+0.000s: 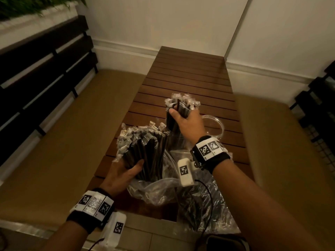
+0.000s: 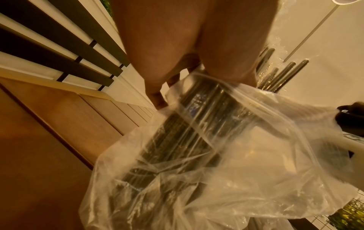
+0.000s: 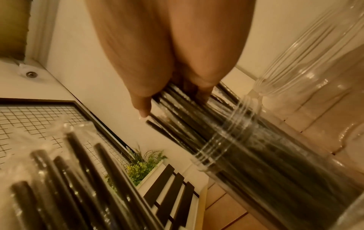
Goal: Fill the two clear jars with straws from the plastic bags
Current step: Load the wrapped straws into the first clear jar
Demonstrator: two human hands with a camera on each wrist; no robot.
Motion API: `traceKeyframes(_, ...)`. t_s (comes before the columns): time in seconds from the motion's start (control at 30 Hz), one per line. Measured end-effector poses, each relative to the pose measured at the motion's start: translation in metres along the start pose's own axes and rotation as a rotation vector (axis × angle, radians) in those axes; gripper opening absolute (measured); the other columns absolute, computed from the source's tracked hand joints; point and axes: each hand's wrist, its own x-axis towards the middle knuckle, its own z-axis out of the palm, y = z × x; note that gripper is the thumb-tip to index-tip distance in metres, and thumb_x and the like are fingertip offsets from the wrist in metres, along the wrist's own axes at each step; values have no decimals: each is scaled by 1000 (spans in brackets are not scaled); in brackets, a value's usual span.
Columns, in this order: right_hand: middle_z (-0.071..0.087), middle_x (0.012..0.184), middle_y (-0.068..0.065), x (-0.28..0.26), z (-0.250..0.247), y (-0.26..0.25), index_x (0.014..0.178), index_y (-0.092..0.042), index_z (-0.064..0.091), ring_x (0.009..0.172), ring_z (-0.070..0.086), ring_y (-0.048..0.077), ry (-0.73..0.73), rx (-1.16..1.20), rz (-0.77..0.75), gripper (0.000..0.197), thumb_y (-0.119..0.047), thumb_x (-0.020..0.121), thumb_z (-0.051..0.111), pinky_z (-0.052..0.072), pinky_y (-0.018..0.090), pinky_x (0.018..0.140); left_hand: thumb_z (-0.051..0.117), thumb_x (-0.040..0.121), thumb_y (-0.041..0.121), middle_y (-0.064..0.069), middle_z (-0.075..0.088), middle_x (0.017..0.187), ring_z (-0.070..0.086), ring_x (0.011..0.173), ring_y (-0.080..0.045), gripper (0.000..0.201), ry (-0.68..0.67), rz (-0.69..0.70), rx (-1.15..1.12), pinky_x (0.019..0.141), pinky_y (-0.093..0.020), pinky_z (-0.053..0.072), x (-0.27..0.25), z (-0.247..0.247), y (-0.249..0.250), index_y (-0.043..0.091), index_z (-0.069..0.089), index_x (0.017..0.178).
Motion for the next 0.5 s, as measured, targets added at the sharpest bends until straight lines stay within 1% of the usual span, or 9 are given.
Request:
traceKeyframes(0.07, 68, 121, -1, -5, -7, -5, 131, -22, 55, 111, 64, 16, 34, -17, -25, 57, -46, 83, 75, 54, 43, 98, 65, 84, 26, 12, 72, 115, 67, 111, -8, 30, 3, -9, -7, 93, -28, 55, 0, -1, -1, 35, 67, 112)
traceKeyframes(0.17, 52, 143, -4, -22, -18, -17, 146, -30, 39, 129, 51, 11, 140, -3, -137, 81, -50, 77, 79, 46, 36, 107, 64, 87, 22, 13, 72, 114, 67, 111, -7, 29, -5, -21, -19, 95, -32, 54, 0, 0, -1, 35, 67, 113)
traceKeyframes(0.23, 43, 148, -4, -41, -24, -26, 150, -27, 34, 135, 42, 8, 226, -45, -271, 86, -47, 79, 79, 40, 30, 110, 64, 85, 25, 13, 72, 116, 66, 111, -7, 32, -4, -18, -27, 96, -33, 55, 0, 1, -1, 30, 66, 117)
traceKeyframes(0.3, 44, 142, -1, -61, -24, -30, 147, -22, 39, 129, 45, 10, 272, -104, -386, 80, -47, 81, 77, 44, 26, 105, 64, 83, 28, 10, 71, 118, 66, 112, -8, 38, -1, -7, -23, 97, -35, 54, 0, 1, -2, 25, 65, 121)
traceKeyframes(0.33, 47, 135, -3, -72, -23, -31, 144, -22, 43, 122, 49, 10, 249, -117, -400, 76, -48, 80, 76, 46, 23, 98, 64, 83, 29, 10, 71, 118, 66, 112, -9, 39, 0, 0, -16, 97, -35, 55, 1, 1, -2, 25, 65, 121)
traceKeyframes(0.37, 49, 130, -5, -81, -20, -28, 141, -23, 44, 116, 52, 7, 178, -117, -376, 75, -51, 79, 75, 47, 20, 92, 65, 83, 30, 11, 71, 118, 66, 112, -8, 38, -3, 8, -14, 96, -33, 55, 1, 0, -3, 26, 66, 121)
traceKeyframes(0.4, 51, 130, -7, -89, -16, -24, 142, -25, 43, 114, 53, 4, 66, -118, -320, 78, -54, 77, 76, 48, 19, 91, 68, 84, 32, 11, 71, 118, 66, 112, -9, 36, -9, 11, -12, 94, -31, 56, 1, 0, -3, 28, 66, 120)
traceKeyframes(0.47, 44, 147, -11, -101, -7, -15, 150, -31, 32, 128, 45, -1, -183, -145, -196, 95, -61, 72, 77, 45, 25, 104, 71, 84, 42, 9, 71, 120, 65, 114, -10, 41, -39, 16, -1, 94, -31, 56, 1, -2, -4, 29, 65, 123)
traceKeyframes(0.5, 36, 155, -12, -103, -3, -10, 154, -33, 24, 135, 36, -2, -269, -152, -143, 103, -61, 71, 78, 39, 26, 110, 68, 81, 47, 8, 70, 122, 65, 116, -10, 48, -50, 15, 16, 95, -34, 55, 0, -2, -5, 28, 63, 126)
